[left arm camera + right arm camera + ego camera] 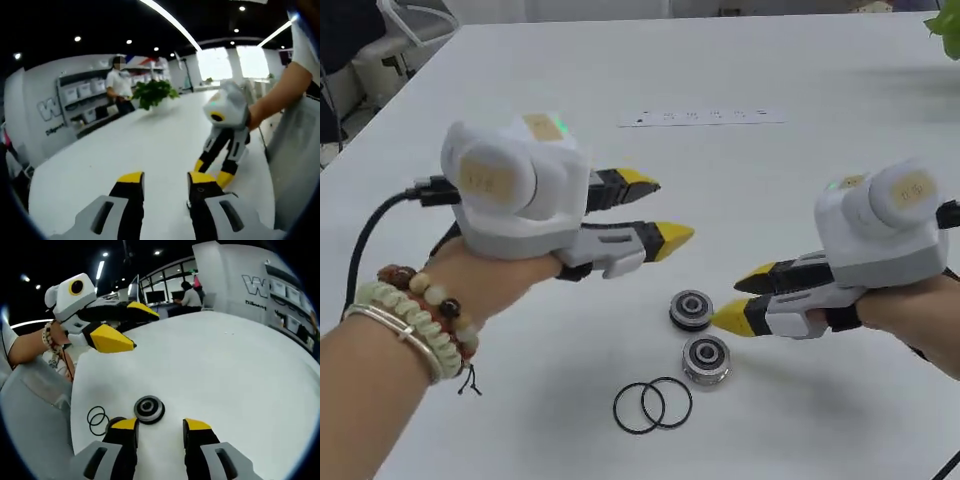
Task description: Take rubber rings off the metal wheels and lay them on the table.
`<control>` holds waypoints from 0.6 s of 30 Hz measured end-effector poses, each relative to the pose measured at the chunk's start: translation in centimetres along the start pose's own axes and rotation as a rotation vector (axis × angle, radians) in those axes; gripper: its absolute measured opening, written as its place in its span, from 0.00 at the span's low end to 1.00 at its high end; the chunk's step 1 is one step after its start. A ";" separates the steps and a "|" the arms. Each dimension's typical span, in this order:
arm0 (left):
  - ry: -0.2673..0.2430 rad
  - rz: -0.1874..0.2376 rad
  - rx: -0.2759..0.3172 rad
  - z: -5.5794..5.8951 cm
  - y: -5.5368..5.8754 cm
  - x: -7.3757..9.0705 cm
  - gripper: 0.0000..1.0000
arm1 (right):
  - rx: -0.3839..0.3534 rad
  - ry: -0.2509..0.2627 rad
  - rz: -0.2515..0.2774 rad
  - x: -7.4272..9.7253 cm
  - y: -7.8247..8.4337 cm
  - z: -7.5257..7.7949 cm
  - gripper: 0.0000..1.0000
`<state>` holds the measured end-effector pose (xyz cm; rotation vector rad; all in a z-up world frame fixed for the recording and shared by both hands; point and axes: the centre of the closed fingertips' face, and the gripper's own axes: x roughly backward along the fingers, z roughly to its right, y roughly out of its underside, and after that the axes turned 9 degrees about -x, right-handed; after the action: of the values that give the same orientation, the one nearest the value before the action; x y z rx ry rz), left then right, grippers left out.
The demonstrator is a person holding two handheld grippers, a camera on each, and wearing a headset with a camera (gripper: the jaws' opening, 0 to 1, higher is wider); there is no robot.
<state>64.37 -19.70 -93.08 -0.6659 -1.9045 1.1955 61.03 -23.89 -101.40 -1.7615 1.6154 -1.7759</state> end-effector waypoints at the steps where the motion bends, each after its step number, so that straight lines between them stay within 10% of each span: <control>1: 0.009 0.003 0.022 0.1 0.3 -0.1 0.36 | 0.003 -0.002 -0.002 0.0 0.0 0.0 0.35; 6: 0.006 -0.020 0.063 0.4 1.9 -0.9 0.37 | 0.036 -0.004 -0.016 -0.1 0.2 -0.2 0.38; 14: 0.085 -0.155 -0.069 3.0 4.6 -1.9 0.36 | 0.061 -0.018 -0.011 -0.1 0.0 -0.8 0.42; 18: 0.084 -0.155 -0.056 3.2 4.8 -2.4 0.34 | 0.039 0.019 0.017 0.3 -0.3 0.5 0.40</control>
<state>63.20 -21.07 -99.02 -0.5771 -1.8881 1.0052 61.46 -24.25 -101.18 -1.7150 1.5869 -1.8090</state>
